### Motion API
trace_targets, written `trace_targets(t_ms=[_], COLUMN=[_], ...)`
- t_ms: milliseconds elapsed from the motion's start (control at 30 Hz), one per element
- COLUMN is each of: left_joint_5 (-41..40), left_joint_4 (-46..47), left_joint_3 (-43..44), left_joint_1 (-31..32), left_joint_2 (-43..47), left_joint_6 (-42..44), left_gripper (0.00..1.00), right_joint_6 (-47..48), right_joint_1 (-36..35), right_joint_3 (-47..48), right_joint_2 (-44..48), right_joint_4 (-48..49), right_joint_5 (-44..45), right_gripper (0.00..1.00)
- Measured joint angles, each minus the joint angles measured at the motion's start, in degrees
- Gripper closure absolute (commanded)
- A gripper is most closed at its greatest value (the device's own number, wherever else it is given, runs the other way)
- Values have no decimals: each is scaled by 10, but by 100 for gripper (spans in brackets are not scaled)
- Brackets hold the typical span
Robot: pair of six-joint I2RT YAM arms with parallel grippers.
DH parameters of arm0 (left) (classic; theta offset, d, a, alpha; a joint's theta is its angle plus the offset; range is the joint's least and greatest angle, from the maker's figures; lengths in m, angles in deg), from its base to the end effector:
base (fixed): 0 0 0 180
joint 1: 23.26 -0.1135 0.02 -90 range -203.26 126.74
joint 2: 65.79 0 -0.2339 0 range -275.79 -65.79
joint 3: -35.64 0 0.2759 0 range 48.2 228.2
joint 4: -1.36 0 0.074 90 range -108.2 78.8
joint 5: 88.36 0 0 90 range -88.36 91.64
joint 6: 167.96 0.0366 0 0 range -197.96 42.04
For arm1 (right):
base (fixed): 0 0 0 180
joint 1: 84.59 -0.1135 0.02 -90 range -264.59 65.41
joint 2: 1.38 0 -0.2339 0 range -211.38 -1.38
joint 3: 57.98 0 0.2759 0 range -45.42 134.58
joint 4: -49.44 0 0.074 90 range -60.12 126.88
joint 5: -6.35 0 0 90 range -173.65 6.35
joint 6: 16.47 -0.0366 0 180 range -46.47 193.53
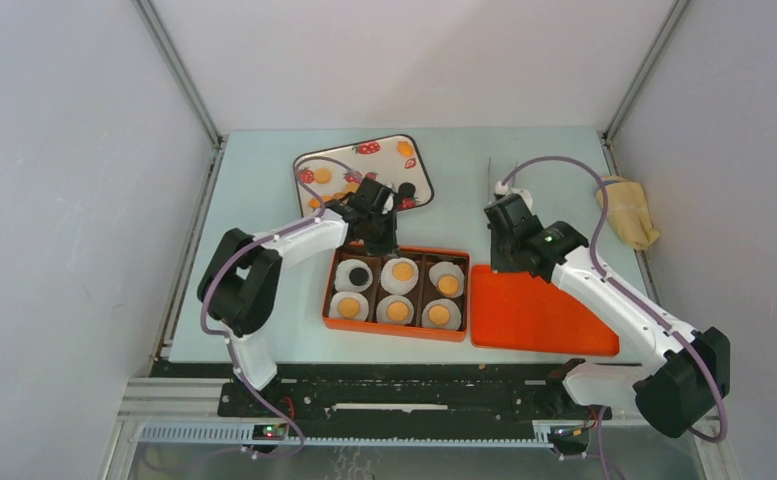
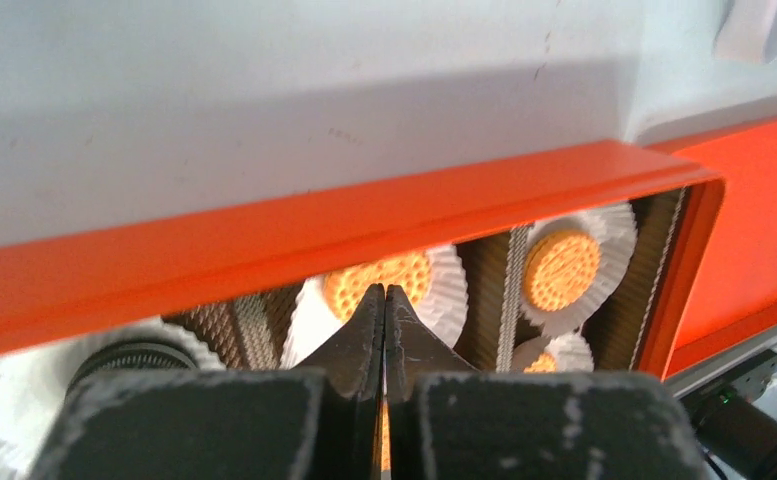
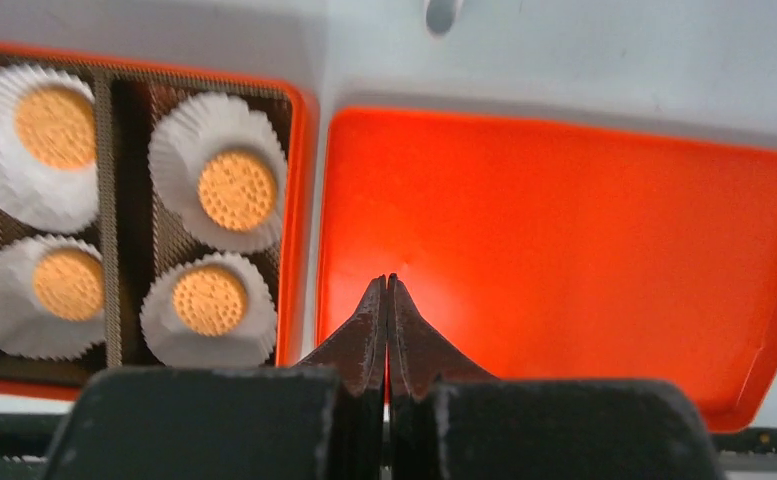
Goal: Pack the cookies
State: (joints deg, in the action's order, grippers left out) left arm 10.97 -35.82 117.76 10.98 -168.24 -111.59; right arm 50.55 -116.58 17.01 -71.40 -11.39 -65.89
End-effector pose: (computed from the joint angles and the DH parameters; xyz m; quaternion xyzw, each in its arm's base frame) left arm 0.3177 -0.2234 0.1532 0.0278 0.9568 -0.2204 0.1877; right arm 0.2400 0.1368 0.2671 -0.0290 0.9451 0.0029 0.3254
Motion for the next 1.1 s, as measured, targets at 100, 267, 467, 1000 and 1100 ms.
trace_targets(t_ms=[100, 267, 467, 1000, 1100], left_joint_5=[-4, -11, -14, -42, -39], left_joint_4=[1, 2, 2, 20, 29], left_joint_3=[36, 75, 69, 43, 35], left_joint_1=[0, -3, -32, -97, -99], left_joint_2=[-23, -52, -65, -64, -57], left_joint_6=[1, 2, 2, 22, 24], left_gripper=[100, 100, 100, 100, 100], right_joint_6=[-16, -42, -65, -126, -136], right_joint_1=[-21, -59, -87, -136, -138], right_joint_3=[-27, -60, -74, -83, -83], right_joint_2=[0, -4, -49, -223, -223], right_joint_4=[-15, -21, -7, 63, 61], right_joint_5=[-2, -15, -30, -25, -12], right_gripper=[81, 71, 70, 67, 67])
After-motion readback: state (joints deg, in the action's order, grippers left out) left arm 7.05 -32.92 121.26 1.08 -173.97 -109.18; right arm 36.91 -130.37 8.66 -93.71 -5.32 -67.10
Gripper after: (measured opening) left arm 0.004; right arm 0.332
